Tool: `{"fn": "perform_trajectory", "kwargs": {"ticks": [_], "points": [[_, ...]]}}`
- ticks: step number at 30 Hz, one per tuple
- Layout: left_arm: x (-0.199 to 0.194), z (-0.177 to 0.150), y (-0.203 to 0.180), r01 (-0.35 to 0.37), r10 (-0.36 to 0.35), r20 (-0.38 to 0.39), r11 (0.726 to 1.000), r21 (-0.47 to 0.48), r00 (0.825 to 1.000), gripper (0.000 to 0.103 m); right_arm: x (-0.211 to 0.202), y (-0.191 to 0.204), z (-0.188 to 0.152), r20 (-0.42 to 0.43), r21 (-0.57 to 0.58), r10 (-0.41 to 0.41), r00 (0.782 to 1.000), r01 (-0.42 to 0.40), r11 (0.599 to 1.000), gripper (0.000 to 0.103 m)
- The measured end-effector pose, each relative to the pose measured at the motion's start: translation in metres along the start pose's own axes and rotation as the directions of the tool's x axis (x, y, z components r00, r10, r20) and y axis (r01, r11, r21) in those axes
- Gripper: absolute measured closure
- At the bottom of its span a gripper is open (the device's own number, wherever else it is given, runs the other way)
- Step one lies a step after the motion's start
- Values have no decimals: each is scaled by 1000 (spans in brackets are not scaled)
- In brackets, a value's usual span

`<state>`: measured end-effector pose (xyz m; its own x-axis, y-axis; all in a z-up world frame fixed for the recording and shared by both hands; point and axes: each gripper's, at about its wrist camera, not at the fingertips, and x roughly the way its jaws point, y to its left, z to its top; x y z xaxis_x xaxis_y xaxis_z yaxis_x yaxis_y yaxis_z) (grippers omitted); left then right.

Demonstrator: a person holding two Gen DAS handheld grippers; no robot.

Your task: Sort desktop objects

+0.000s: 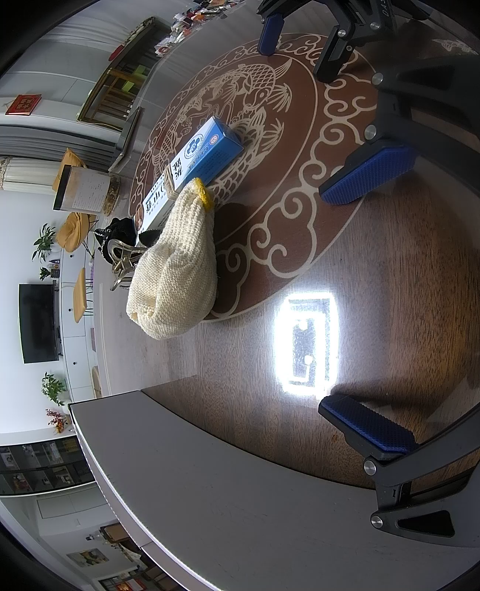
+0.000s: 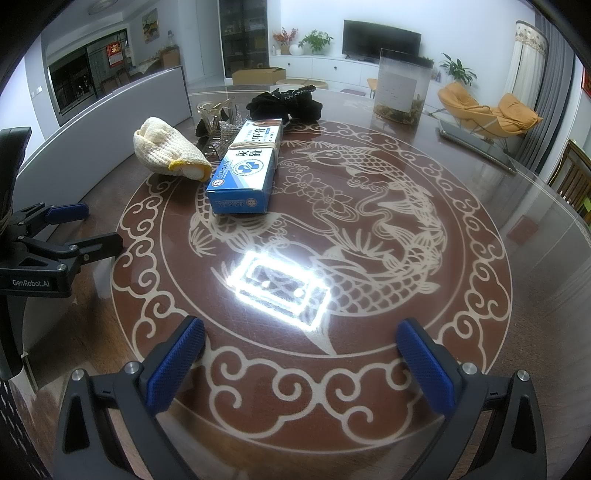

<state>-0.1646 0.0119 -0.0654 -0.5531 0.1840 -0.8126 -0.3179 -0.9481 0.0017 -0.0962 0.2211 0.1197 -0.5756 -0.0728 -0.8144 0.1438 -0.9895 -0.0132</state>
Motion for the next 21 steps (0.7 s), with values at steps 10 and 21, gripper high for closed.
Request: {"fn": "perform_trajectory", "kwargs": {"ticks": [10, 21], "points": [[1, 0, 0, 0, 0, 0, 1000, 0, 1000, 0, 0, 0, 0, 0, 0, 0, 1000, 0, 1000, 0], [-1, 0, 0, 1, -1, 0, 1000, 0, 1000, 0, 55, 21, 80, -81, -138, 101, 992, -112, 984, 0]]}}
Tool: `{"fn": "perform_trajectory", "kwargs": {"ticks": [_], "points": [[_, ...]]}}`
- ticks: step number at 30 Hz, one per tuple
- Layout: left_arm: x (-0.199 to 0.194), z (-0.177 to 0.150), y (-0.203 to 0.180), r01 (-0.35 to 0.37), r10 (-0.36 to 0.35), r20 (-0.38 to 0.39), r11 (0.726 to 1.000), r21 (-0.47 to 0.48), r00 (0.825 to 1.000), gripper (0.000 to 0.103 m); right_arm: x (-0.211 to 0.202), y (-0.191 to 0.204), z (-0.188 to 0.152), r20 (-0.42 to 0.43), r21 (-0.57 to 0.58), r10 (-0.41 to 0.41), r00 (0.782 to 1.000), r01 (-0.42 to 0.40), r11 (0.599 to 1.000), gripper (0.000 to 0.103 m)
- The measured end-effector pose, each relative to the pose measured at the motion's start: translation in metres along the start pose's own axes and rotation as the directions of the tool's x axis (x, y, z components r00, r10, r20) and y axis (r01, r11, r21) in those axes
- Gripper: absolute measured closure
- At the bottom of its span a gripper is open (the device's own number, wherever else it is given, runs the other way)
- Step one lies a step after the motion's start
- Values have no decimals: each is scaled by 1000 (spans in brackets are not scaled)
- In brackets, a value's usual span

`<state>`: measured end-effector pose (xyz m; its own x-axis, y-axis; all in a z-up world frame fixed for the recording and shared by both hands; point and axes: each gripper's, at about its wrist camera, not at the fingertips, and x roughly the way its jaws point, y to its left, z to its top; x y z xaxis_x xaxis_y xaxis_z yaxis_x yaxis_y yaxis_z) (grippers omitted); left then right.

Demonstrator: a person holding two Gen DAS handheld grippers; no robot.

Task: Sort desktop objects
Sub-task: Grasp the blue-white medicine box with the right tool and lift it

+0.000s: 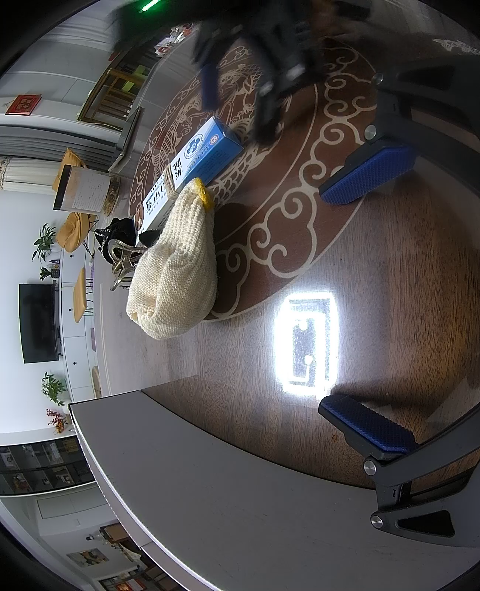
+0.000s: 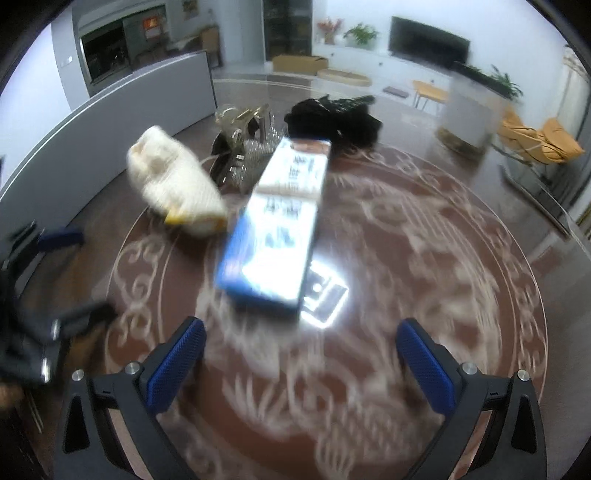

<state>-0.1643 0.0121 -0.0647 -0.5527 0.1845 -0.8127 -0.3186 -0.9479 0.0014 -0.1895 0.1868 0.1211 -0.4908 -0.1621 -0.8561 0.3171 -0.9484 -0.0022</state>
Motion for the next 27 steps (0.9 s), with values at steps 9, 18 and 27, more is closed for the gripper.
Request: {"fn": "perform_trajectory", "kwargs": {"ticks": [9, 18, 27], "points": [[1, 0, 0, 0, 0, 0, 1000, 0, 1000, 0, 14, -2, 32, 31, -26, 13, 999, -12, 1000, 17], [-7, -12, 0, -19, 18, -8, 999, -26, 1000, 0, 1, 42, 25, 25, -205, 113, 993, -106, 973, 58], [-14, -13, -4, -35, 33, -48, 998, -50, 998, 0, -47, 43, -59, 67, -135, 76, 995, -66, 989, 58]]}}
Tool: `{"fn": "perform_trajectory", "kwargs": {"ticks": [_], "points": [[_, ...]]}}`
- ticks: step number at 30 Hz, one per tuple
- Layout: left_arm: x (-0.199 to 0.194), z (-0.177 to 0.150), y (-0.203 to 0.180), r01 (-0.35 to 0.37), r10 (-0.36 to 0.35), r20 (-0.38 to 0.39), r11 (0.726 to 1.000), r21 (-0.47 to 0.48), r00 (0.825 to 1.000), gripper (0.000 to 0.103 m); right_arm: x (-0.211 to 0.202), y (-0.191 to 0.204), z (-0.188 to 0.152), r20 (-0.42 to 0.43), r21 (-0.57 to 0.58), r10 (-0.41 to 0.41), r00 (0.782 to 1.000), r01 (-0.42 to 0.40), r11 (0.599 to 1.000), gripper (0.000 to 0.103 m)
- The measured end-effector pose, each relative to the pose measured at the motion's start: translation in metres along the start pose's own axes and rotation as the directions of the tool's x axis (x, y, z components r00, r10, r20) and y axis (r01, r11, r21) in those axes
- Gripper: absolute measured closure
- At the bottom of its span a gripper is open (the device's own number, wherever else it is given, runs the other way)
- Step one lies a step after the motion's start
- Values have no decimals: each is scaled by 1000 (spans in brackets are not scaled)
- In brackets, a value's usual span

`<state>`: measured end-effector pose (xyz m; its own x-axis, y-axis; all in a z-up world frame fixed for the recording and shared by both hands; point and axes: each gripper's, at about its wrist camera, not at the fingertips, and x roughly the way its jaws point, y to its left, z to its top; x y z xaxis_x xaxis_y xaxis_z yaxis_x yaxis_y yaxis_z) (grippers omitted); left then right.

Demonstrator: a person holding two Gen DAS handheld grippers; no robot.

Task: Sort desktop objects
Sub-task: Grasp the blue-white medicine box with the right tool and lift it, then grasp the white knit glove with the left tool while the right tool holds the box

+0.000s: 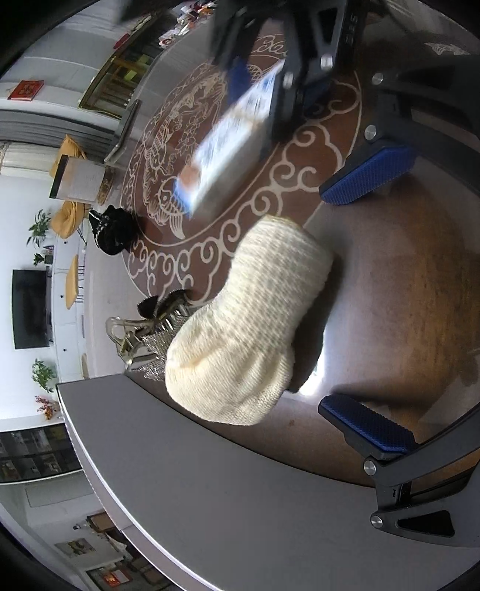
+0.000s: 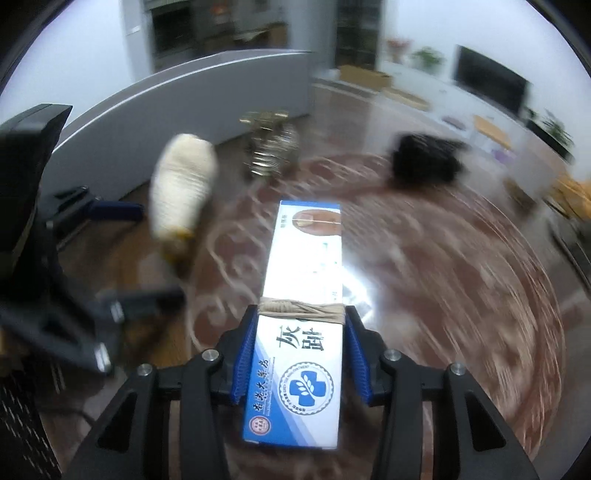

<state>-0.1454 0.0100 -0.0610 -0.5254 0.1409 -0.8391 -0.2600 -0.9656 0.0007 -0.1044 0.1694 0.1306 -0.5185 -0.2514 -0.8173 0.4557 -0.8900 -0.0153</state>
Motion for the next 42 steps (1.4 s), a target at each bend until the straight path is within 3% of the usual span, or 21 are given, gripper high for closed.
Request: {"fn": "perform_trajectory", "kwargs": {"ticks": [2, 6, 9, 13, 15, 19, 22, 24, 27, 30, 33, 36, 37, 38, 40, 42], "points": [[-2, -1, 0, -14, 14, -36, 1000, -22, 999, 0, -17, -10, -26, 15, 59, -46, 999, 45, 997, 58], [2, 5, -2, -54, 46, -95, 995, -84, 994, 0, -29, -25, -45, 53, 112, -84, 995, 78, 991, 57], [8, 14, -2, -93, 80, -94, 985, -145, 992, 0, -35, -21, -46, 50, 129, -101, 994, 93, 987, 58], [23, 40, -2, -120, 79, -212, 975, -185, 974, 0, -35, -18, -45, 48, 134, -109, 993, 101, 986, 57], [30, 50, -8, -103, 62, -228, 980, -171, 972, 0, -35, -18, -45, 49, 135, -108, 993, 100, 986, 57], [33, 58, -23, -68, 36, -211, 986, -150, 977, 0, -34, -19, -44, 48, 134, -109, 993, 101, 986, 57], [19, 56, -24, 8, -36, -129, 978, -209, 991, 0, -34, -19, -45, 48, 134, -110, 993, 102, 986, 57], [19, 60, -23, -13, -12, -105, 972, -233, 994, 0, -34, -19, -45, 48, 133, -112, 993, 105, 986, 57], [36, 77, -19, -90, 55, -138, 963, -255, 989, 0, -34, -19, -45, 48, 133, -113, 992, 105, 985, 57], [55, 87, -23, -154, 121, -159, 964, -215, 980, 0, -34, -20, -45, 48, 133, -113, 992, 106, 985, 57], [57, 87, -24, -127, 106, -113, 973, -194, 988, 0, -33, -19, -44, 48, 133, -113, 992, 106, 985, 57], [52, 76, -25, -75, 70, -47, 991, -114, 996, 0, -33, -19, -45, 48, 133, -114, 992, 106, 985, 57], [49, 72, -25, -62, 60, -30, 994, -85, 998, 4, -33, -20, -44, 48, 133, -114, 992, 107, 985, 57], [45, 68, -23, -49, 48, -9, 997, -61, 999, 18, -34, -20, -44, 48, 133, -114, 992, 107, 985, 57], [36, 61, -21, -17, 18, 14, 1000, -11, 1000, 34, -33, -19, -44, 47, 132, -117, 992, 110, 985, 56], [28, 47, -22, 13, -14, 23, 999, 42, 1000, 36, -33, -18, -44, 47, 126, -126, 991, 120, 985, 56]]}}
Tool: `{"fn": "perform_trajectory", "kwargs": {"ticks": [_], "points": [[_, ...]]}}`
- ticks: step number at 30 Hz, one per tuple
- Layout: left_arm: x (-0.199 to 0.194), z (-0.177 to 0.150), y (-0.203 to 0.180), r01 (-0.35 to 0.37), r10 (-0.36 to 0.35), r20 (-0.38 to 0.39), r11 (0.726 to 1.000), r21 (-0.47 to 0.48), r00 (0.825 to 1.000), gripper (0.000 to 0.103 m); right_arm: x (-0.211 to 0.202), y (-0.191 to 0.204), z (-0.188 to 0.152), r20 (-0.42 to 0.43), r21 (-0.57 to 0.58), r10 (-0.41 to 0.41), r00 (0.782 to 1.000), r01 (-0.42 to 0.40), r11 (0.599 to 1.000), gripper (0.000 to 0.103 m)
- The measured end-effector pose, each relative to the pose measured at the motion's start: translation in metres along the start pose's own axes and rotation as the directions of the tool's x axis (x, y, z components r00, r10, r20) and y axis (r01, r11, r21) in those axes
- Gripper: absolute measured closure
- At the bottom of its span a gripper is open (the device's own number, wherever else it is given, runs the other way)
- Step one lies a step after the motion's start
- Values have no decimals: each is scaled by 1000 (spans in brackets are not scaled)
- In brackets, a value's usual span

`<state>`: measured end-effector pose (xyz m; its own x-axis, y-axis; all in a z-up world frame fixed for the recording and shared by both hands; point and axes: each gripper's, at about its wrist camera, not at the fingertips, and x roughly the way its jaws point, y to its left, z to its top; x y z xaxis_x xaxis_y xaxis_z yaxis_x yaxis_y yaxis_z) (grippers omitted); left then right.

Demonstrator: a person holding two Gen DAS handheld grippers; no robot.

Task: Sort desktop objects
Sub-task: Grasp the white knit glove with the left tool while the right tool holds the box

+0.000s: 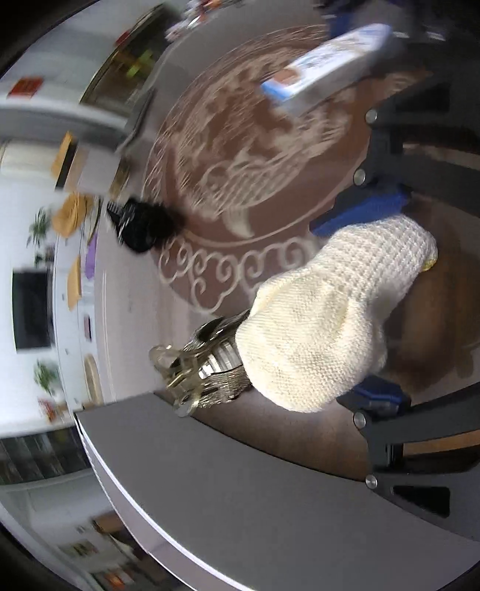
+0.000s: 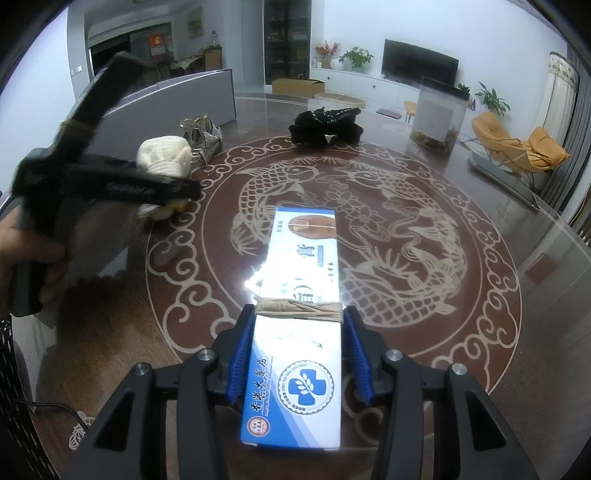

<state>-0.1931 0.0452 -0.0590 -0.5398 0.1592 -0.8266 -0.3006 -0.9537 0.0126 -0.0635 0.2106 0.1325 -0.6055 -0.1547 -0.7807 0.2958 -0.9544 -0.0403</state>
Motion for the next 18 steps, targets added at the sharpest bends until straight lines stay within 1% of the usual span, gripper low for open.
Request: {"fn": "perform_trajectory", "kwargs": {"ticks": [1, 3, 4, 5, 7, 9, 10, 11, 13, 14, 15, 17, 18], "points": [[-4, -7, 1, 16, -16, 8, 1000, 14, 1000, 36, 0, 1, 0, 1, -5, -7, 1000, 7, 1000, 56], [-15, -26, 2, 46, -48, 34, 998, 52, 998, 36, 1, 0, 0, -4, 40, 3, 1000, -3, 999, 56], [-20, -27, 4, 70, -73, 36, 996, 61, 997, 37, 1, -1, 1, -2, 64, 13, 1000, -13, 998, 51], [-25, -31, 5, 92, -94, 38, 994, 67, 995, 37, 1, 1, 2, -3, 73, 6, 1000, -6, 997, 50], [-34, -41, 2, 85, -87, 37, 994, 70, 996, 36, 4, 5, 5, -6, 89, -16, 1000, 17, 996, 50], [-36, -43, 5, 68, -70, 31, 995, 72, 997, 31, 7, 8, 8, -7, 108, -14, 1000, 14, 994, 43], [-35, -43, 6, 53, -55, 24, 996, 75, 998, 22, 9, 11, 9, -11, 103, -16, 1000, 17, 995, 35], [-35, -43, 9, 36, -37, 20, 997, 66, 999, 12, 11, 16, 11, -21, 82, -30, 999, 32, 996, 32], [-28, -41, 15, 18, -17, -12, 1000, 23, 1000, 0, 13, 20, 12, -20, 75, -35, 999, 36, 997, 31], [-24, -37, 17, 26, -26, -9, 1000, 5, 1000, 0, 13, 18, 11, -23, 82, -32, 999, 33, 996, 28], [-24, -39, 19, 20, -20, -12, 1000, -1, 1000, 0, 15, 16, 11, -28, 92, -29, 999, 32, 995, 24], [-25, -41, 18, 13, -13, -11, 1000, 0, 1000, 0, 19, 17, 12, -48, 87, -29, 998, 34, 996, 6], [-26, -42, 18, 12, -12, -11, 1000, 0, 1000, 0, 20, 17, 12, -53, 84, -26, 998, 30, 996, 3]]}}
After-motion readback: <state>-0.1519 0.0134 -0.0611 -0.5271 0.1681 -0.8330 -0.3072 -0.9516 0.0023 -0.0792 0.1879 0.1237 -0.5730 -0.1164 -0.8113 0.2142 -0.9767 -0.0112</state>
